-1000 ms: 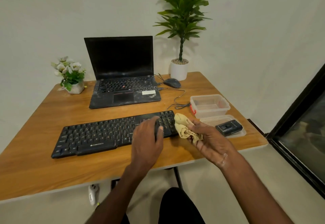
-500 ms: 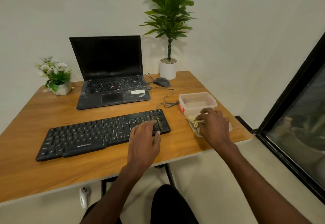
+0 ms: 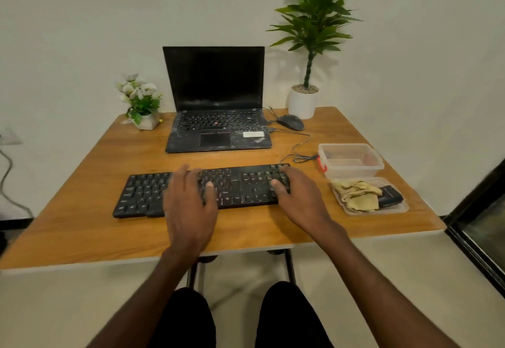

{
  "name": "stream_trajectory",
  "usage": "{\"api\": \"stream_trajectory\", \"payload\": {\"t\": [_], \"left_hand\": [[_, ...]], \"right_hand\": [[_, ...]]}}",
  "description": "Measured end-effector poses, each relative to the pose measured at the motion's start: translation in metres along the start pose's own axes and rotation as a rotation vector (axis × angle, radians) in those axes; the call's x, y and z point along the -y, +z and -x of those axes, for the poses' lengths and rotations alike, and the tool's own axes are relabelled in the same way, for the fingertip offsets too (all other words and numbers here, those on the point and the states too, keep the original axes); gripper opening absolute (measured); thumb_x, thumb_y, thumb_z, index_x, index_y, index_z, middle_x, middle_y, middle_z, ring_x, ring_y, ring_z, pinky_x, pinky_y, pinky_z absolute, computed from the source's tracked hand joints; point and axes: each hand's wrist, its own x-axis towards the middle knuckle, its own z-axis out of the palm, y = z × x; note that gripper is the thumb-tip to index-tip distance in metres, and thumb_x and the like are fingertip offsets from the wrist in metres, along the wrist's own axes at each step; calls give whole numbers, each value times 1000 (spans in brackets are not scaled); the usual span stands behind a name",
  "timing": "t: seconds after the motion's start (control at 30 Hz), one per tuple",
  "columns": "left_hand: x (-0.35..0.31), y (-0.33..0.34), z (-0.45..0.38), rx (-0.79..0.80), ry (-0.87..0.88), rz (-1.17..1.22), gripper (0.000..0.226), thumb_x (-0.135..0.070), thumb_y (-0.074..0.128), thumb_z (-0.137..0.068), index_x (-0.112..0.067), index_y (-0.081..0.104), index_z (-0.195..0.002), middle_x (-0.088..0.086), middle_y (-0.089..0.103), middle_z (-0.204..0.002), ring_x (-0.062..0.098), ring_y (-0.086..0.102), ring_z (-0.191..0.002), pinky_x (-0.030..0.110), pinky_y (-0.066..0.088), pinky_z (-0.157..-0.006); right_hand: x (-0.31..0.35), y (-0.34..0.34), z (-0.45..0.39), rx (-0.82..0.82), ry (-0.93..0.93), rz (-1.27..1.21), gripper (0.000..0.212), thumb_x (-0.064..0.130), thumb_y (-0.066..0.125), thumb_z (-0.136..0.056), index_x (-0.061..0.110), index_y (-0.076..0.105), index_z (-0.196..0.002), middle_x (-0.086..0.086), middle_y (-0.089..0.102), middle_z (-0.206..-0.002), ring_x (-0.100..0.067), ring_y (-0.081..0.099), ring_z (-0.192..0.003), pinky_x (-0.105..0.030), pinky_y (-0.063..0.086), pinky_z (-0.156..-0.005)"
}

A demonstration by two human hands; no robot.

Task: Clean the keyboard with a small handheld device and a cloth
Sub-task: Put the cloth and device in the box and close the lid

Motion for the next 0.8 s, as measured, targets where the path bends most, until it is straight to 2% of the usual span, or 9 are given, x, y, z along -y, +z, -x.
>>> {"api": "stream_trajectory", "payload": {"t": [0.13,0.2,0.33,0.43,0.53,0.6,0.67,0.73,0.8], "left_hand": [[53,-27,-6,11,-322,-147,67,-45,50,-108,-2,38,-158,31,22,-170,45,18,-159,63,19,-126],[77,-38,-8,41,-415,-143,74,-50,48,-108,-1,32,-160,31,23,-169,45,19,-159,63,18,-127],[94,-43,-8,30,-431,-34,68,-49,52,-107,-1,43,-154,23,49,-156,41,42,-147,61,31,-122],[101,-48,-11,-32,-486,38,56,-51,55,-103,-6,55,-136,17,64,-134,40,59,-125,62,45,-109],[104,-52,-17,-35,-489,126,42,-46,60,-102,-11,57,-126,12,69,-119,36,65,-108,57,52,-99],[102,-52,-19,-52,-480,188,39,-39,64,-102,-11,57,-129,10,69,-118,34,65,-107,52,54,-95],[102,-50,-22,-79,-490,242,43,-34,66,-102,-9,56,-136,9,66,-121,32,63,-112,49,52,-94],[102,-48,-24,-101,-516,310,49,-34,67,-102,-10,52,-143,5,63,-121,32,61,-117,51,52,-99],[104,-44,-31,-105,-542,381,59,-43,67,-98,-17,48,-148,0,61,-123,31,61,-121,56,53,-103]], "right_hand": [[-1,22,-13,36,128,-20,51,46,51,-102,16,49,-143,-6,59,-132,-27,57,-122,-40,49,-96],[4,32,-16,57,154,-15,53,49,50,-102,14,49,-141,-6,61,-129,-28,59,-118,-43,51,-95],[6,40,-21,11,199,-29,50,51,51,-100,15,52,-135,-6,62,-125,-30,58,-118,-46,50,-96],[4,37,-25,16,308,13,60,55,51,-99,15,46,-143,-10,58,-135,-33,54,-126,-54,45,-105],[1,40,-26,13,329,-63,52,47,54,-102,13,50,-141,-9,61,-133,-29,58,-119,-44,48,-98],[1,42,-25,-64,349,-101,43,39,58,-102,14,55,-136,-8,63,-128,-25,60,-110,-40,49,-91],[1,44,-27,-140,417,-205,44,35,62,-99,16,56,-138,-8,63,-132,-26,60,-113,-43,51,-94],[3,45,-29,-195,461,-348,45,29,67,-96,18,58,-139,-7,62,-134,-25,60,-116,-45,52,-96],[2,46,-35,-233,473,-442,45,22,69,-93,20,60,-137,-4,62,-135,-22,60,-114,-45,53,-96]]}}
